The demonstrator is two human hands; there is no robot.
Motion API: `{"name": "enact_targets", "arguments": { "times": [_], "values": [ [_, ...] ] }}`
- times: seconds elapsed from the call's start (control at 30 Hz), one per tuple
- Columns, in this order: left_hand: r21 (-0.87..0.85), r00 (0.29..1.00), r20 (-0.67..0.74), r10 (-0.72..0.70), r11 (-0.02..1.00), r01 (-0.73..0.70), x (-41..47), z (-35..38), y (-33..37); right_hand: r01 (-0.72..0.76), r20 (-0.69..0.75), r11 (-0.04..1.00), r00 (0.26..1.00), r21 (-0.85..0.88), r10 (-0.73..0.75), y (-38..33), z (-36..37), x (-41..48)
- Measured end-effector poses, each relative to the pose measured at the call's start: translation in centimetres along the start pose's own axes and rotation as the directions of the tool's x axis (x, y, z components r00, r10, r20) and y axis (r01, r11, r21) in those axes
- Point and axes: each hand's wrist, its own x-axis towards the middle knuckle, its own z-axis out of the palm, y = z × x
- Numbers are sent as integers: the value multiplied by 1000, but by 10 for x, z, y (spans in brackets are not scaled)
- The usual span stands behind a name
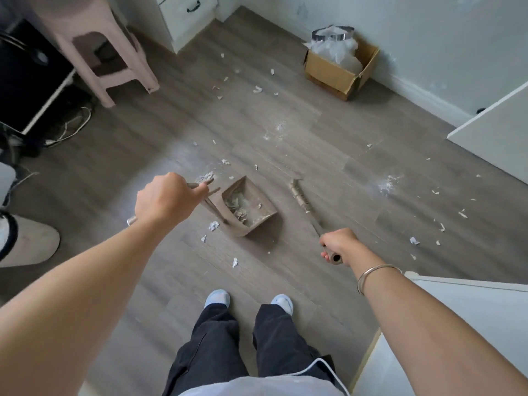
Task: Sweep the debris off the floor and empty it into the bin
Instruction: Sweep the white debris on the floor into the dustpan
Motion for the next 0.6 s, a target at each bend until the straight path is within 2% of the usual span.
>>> {"name": "enact_targets", "arguments": {
  "times": [0.17, 0.27, 0.43, 0.6],
  "values": [
    [13, 997, -40, -66, 998, 67, -15, -7, -17, 29, 148, 1000, 989, -1, -28, -18, 14, -16],
    [10, 992, -76, -98, 995, 99, -20, -15, -34, 45, 174, 997, 983, 60, -55, -30, 18, -20],
    [-11, 982, -116, -152, 988, 152, -25, -28, -64, 35, 140, 993, 989, 116, -51, -39, 33, -35],
    [-45, 976, -135, -173, 985, 169, -12, -40, -109, 43, -7, 998, 999, 53, -43, -30, 54, -42]
  ]
}}
